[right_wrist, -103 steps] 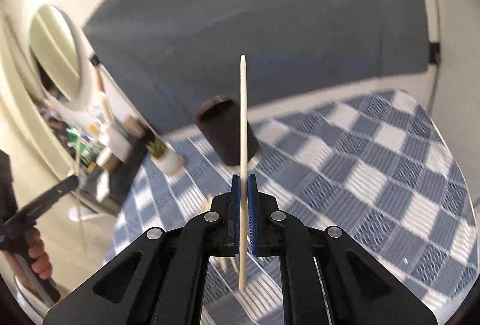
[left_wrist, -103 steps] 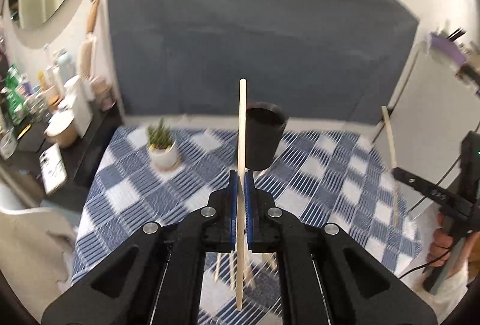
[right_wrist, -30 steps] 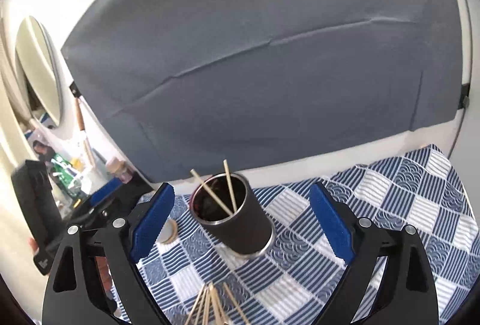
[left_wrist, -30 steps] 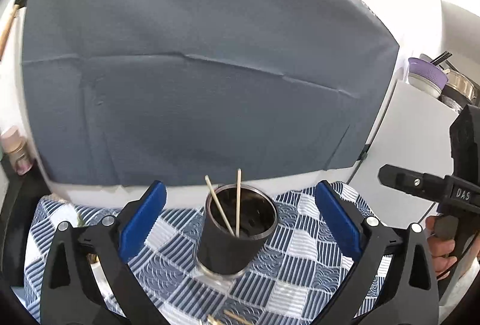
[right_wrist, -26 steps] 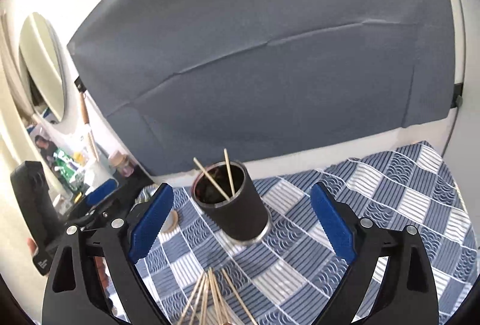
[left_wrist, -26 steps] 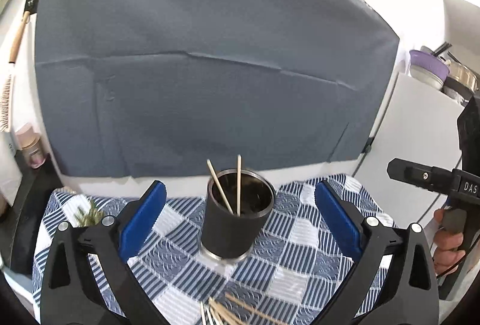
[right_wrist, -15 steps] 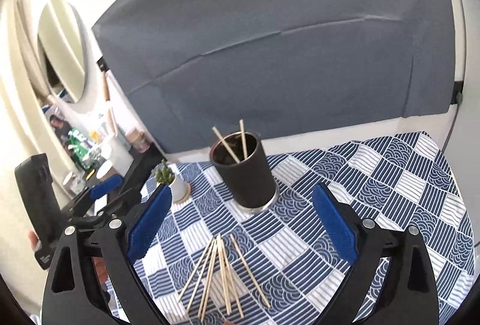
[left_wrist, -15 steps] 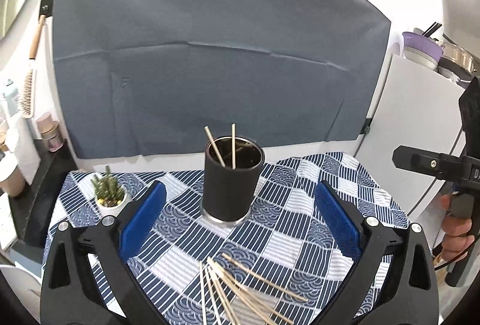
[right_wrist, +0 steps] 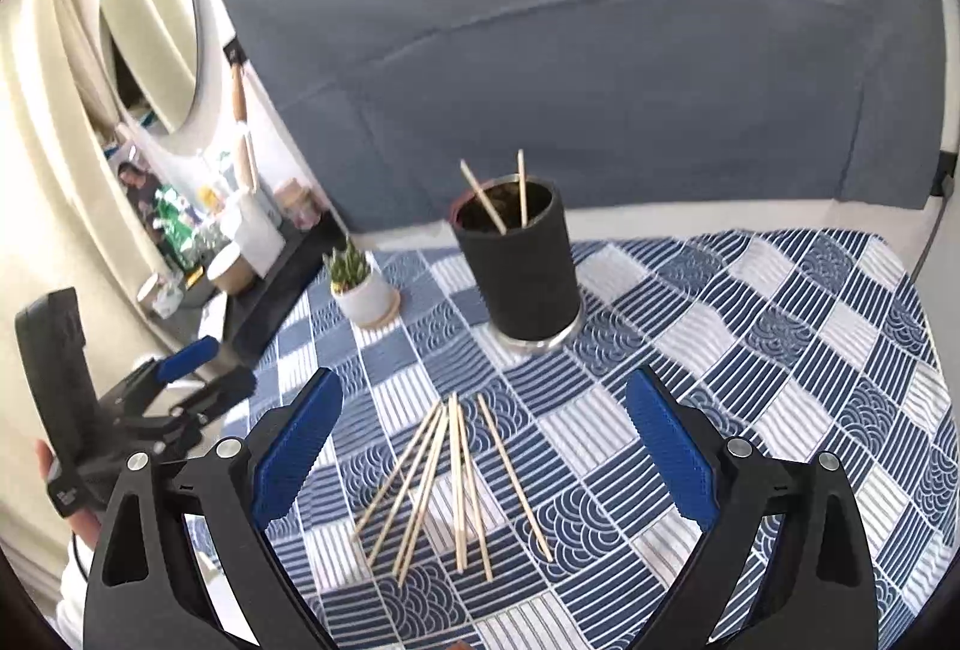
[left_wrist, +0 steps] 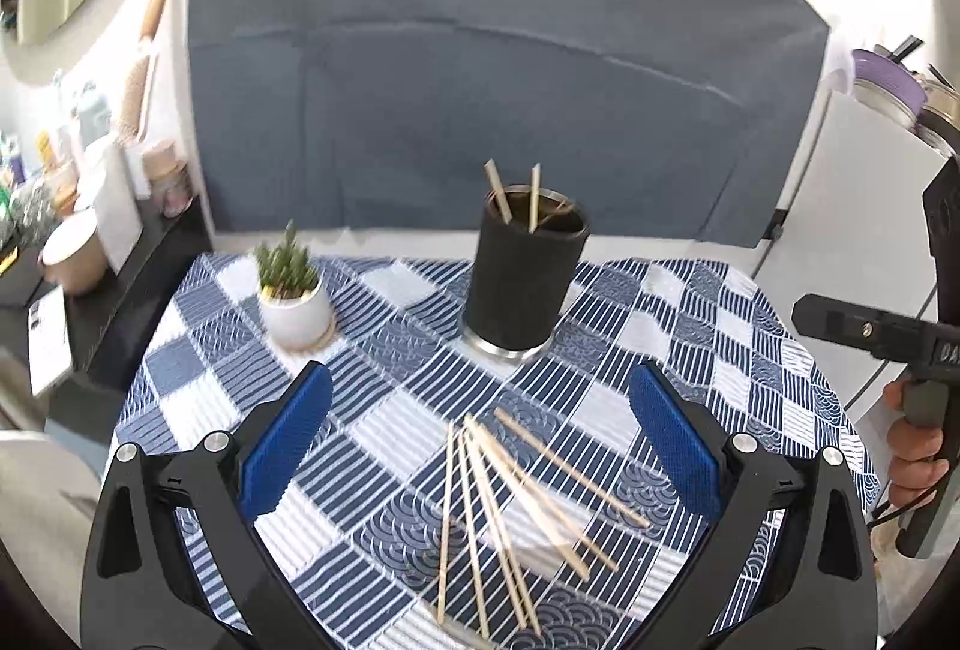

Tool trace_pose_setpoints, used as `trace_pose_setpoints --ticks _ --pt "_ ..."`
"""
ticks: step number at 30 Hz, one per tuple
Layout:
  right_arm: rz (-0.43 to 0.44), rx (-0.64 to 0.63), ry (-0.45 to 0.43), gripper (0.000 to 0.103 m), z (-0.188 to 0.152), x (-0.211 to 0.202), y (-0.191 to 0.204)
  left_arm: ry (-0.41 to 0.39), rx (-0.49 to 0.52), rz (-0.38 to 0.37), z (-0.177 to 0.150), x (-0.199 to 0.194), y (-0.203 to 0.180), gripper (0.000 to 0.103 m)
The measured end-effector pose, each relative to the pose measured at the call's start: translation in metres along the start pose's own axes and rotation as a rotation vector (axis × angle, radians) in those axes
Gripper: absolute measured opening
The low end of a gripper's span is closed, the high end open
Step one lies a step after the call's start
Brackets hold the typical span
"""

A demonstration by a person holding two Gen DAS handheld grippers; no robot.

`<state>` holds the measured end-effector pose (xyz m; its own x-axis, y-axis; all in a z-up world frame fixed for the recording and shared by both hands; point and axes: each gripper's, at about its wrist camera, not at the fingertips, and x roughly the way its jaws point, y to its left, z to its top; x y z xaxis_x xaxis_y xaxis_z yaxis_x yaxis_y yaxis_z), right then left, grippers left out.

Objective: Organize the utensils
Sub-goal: 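Raise both open tools away from the black cup, then lower both tools toward the remaining wooden sticks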

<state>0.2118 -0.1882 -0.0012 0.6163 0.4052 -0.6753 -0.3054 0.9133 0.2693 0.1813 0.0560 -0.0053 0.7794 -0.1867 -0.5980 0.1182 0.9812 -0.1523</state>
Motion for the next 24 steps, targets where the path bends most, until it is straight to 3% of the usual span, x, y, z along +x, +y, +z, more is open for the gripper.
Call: trace_pose_setpoints --ticks 11,18,24 --pt "-0.104 -0.111 0.173 0.091 -0.031 0.08 -0.001 0.189 -0.082 0.061 -0.046 0.05 0.043 0.097" --pt "-0.115 -0.122 0.279 0.091 -0.038 0.124 -0.016 0.339 -0.069 0.04 -0.071 0.096 0.044 0.097" --pt "-0.121 -0.144 0.353 0.091 -0.043 0.158 -0.023 0.412 -0.042 0.028 -0.073 0.133 0.041 0.097"
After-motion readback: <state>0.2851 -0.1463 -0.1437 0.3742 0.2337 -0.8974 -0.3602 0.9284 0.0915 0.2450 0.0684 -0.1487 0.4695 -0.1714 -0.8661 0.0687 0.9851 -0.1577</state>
